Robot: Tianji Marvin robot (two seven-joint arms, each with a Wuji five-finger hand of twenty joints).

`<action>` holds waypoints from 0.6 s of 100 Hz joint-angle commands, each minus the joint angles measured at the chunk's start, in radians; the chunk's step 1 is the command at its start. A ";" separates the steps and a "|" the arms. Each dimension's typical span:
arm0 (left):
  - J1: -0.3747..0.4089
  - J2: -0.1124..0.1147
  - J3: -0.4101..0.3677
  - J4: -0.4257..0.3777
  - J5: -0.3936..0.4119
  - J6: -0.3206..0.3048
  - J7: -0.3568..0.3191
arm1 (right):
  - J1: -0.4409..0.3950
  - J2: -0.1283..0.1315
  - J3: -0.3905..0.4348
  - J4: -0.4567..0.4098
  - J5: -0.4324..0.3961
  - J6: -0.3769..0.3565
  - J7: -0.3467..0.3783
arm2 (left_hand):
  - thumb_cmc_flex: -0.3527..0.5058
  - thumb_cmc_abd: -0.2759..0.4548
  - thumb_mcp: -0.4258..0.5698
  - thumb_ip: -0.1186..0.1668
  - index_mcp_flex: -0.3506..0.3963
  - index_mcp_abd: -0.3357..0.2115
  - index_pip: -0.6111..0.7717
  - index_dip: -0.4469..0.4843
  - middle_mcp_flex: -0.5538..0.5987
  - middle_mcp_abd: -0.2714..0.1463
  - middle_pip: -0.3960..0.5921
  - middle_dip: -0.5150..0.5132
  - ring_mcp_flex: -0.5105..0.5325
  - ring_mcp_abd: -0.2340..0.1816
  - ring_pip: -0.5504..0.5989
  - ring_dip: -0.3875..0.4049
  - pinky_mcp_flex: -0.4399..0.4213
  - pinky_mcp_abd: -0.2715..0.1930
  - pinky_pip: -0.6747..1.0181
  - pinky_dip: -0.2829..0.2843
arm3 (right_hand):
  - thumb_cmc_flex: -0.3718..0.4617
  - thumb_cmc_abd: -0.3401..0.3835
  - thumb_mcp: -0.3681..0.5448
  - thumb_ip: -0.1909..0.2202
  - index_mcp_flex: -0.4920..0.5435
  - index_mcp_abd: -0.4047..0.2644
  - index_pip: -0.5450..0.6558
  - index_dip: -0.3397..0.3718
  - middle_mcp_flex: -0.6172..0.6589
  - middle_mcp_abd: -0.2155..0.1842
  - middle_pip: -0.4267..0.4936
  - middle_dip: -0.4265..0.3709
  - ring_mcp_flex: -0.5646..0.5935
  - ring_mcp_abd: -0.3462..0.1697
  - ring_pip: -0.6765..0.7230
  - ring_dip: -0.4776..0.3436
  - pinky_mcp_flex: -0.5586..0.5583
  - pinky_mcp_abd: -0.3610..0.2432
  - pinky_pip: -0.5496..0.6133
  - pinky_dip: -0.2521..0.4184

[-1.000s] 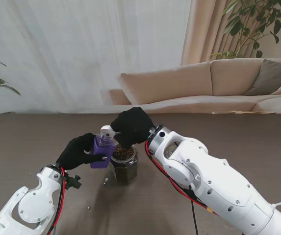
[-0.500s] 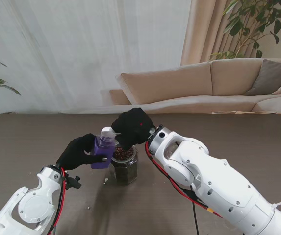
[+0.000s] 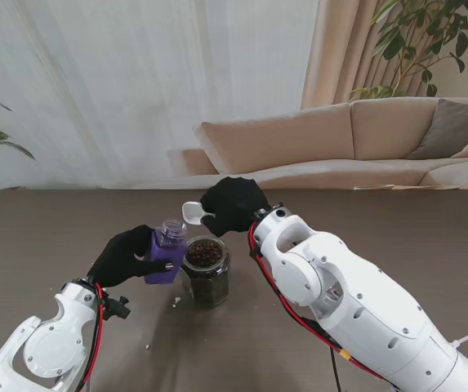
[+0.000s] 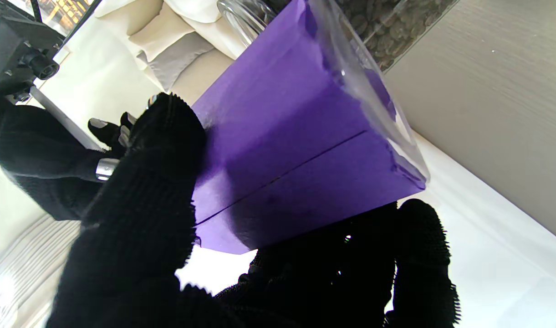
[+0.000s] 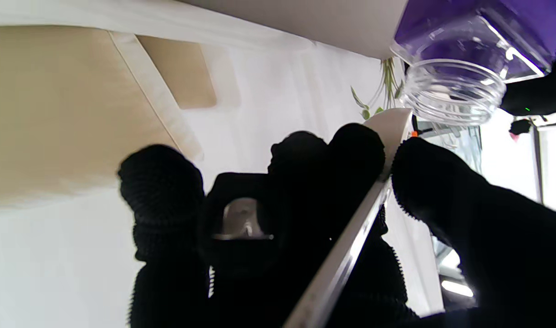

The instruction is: Portion coffee beans from the glass jar into the coffee jar

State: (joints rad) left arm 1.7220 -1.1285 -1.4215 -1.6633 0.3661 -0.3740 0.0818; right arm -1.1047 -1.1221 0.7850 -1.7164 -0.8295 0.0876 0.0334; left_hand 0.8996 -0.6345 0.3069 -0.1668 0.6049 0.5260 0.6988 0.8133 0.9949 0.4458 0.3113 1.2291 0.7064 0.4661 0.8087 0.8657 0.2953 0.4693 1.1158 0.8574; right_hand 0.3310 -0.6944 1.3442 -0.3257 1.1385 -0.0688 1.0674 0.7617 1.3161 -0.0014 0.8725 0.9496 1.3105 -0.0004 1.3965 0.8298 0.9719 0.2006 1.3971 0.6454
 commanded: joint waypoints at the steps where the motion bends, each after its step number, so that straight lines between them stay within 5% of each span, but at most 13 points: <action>1: 0.010 -0.002 -0.007 -0.014 0.001 0.004 -0.019 | 0.022 0.002 -0.005 0.019 -0.013 0.012 0.038 | 0.194 0.134 0.341 0.071 0.087 -0.042 0.395 0.064 0.079 -0.078 0.073 0.023 0.023 0.034 -0.007 0.005 -0.027 -0.059 0.045 0.014 | -0.005 0.018 0.015 -0.009 -0.012 0.006 0.025 -0.006 0.010 0.055 0.011 -0.010 0.011 -0.112 0.009 -0.002 -0.008 0.003 -0.004 0.017; 60: 0.044 -0.003 -0.041 -0.055 0.010 -0.019 -0.010 | 0.181 0.004 -0.210 0.200 -0.051 0.030 0.125 | 0.195 0.134 0.341 0.072 0.087 -0.041 0.396 0.063 0.079 -0.078 0.073 0.023 0.023 0.034 -0.007 0.006 -0.028 -0.059 0.047 0.014 | -0.012 0.031 0.003 -0.005 -0.012 -0.008 0.021 -0.006 0.011 0.045 0.008 -0.011 0.012 -0.126 0.008 -0.003 -0.006 -0.011 -0.001 0.018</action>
State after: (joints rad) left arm 1.7585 -1.1287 -1.4581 -1.7008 0.3762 -0.3861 0.0869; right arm -0.9342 -1.1114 0.5981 -1.5432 -0.8912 0.1225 0.1347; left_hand 0.8996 -0.6344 0.3069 -0.1668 0.6049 0.5260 0.6988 0.8133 0.9949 0.4458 0.3114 1.2293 0.7064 0.4662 0.8087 0.8657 0.2952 0.4694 1.1158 0.8574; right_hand 0.3310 -0.6944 1.3442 -0.3257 1.1383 -0.0687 1.0675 0.7598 1.3161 -0.0014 0.8724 0.9496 1.3105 -0.0006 1.3964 0.8298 0.9719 0.2006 1.3970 0.6454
